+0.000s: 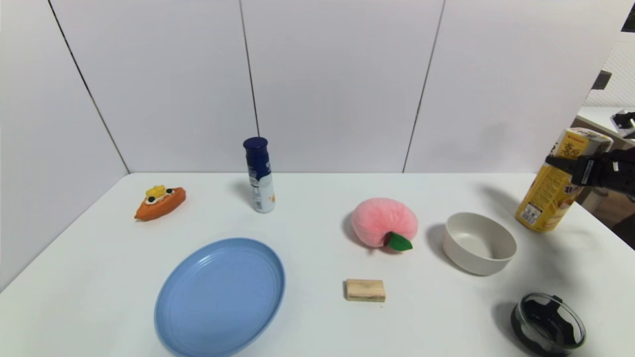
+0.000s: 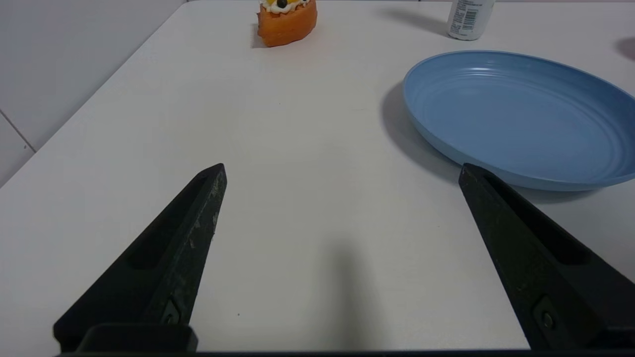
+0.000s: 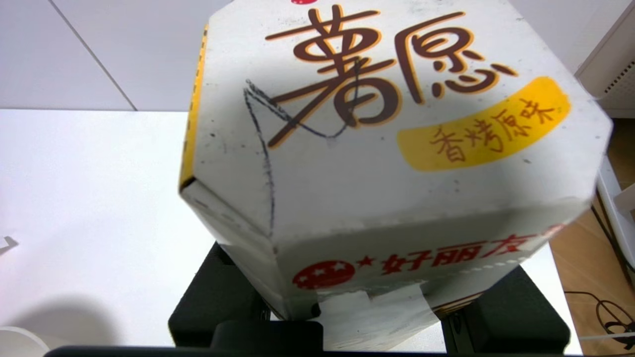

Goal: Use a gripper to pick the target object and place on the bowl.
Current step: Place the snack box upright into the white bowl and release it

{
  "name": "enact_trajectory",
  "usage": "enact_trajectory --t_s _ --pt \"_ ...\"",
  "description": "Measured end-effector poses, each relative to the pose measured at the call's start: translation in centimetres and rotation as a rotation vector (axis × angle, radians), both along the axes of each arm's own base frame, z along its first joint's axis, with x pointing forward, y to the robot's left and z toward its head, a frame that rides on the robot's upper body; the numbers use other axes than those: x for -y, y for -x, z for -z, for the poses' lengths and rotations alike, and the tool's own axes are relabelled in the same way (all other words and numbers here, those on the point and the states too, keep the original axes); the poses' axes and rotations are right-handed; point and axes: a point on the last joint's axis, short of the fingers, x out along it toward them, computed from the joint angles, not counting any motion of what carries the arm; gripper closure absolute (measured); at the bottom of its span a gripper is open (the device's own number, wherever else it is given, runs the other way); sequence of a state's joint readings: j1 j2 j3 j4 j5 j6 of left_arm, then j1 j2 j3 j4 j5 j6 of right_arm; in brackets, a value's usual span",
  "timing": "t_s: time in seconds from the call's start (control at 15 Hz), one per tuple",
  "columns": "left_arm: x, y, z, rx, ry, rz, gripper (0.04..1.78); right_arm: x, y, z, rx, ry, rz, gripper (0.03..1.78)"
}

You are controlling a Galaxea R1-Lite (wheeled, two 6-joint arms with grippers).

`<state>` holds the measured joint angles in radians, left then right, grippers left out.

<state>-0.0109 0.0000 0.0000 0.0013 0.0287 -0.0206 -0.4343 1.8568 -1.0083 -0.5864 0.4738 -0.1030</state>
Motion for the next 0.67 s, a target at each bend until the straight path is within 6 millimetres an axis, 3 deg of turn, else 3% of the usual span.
enact_trajectory --t_s 0.27,0.67 --pt "0.0 0.0 0.0 0.000 0.000 0.000 0.13 -0.2 0.4 -0.8 0.013 -0.002 0.005 0.95" --pt "0.0 0.0 0.0 0.000 0.000 0.000 0.13 -2.6 3.2 -6.1 0.141 -0.029 -0.021 0.95"
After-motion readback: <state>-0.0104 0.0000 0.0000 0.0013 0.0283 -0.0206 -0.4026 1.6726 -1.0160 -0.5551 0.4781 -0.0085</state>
